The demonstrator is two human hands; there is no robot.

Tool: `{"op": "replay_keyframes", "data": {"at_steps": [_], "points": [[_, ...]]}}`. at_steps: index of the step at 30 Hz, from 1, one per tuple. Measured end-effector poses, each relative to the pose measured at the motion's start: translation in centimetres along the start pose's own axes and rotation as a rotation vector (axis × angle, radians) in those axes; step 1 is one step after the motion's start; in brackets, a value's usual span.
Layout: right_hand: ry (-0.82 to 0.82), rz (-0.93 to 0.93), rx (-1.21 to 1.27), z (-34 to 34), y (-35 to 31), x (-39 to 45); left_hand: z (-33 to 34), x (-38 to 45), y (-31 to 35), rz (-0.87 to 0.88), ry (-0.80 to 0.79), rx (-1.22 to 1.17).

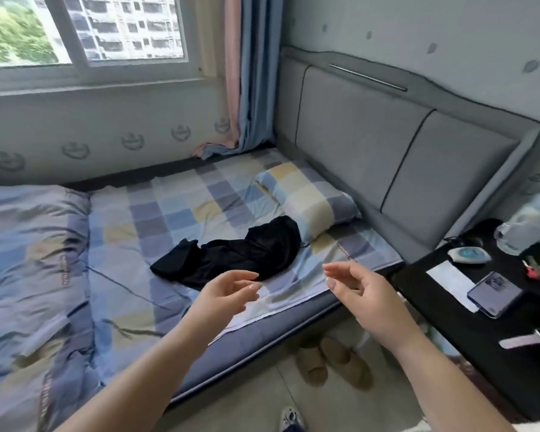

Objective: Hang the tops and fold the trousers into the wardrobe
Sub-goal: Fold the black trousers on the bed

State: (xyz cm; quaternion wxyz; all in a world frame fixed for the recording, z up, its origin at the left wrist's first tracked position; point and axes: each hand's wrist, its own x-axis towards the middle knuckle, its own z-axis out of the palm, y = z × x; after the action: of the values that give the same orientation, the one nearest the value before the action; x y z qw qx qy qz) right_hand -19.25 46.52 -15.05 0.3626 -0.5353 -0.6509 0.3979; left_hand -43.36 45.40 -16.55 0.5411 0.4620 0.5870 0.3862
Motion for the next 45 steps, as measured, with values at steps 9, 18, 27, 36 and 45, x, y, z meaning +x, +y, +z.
{"op": "replay_keyframes", "data": {"at_steps": [9,18,27,36,45], "points": [[-0.206,0.123,-0.029,3.4,8.2,17.0,-3.0,13.7,-2.8,-0.170,0.172,-0.058],[-0.267,0.320,-0.034,3.7,16.6,35.7,-3.6,31.0,-4.9,-0.359,0.221,-0.039],[-0.300,0.477,-0.110,7.6,28.1,46.4,-5.2,45.0,-12.8,-0.477,0.182,0.105],[-0.321,0.772,0.011,19.3,41.7,48.3,-8.6,49.3,-27.1,-0.665,0.156,0.235],[-0.268,0.903,0.006,26.3,51.6,49.5,-8.2,51.8,-37.2,-0.742,0.143,0.332]]}}
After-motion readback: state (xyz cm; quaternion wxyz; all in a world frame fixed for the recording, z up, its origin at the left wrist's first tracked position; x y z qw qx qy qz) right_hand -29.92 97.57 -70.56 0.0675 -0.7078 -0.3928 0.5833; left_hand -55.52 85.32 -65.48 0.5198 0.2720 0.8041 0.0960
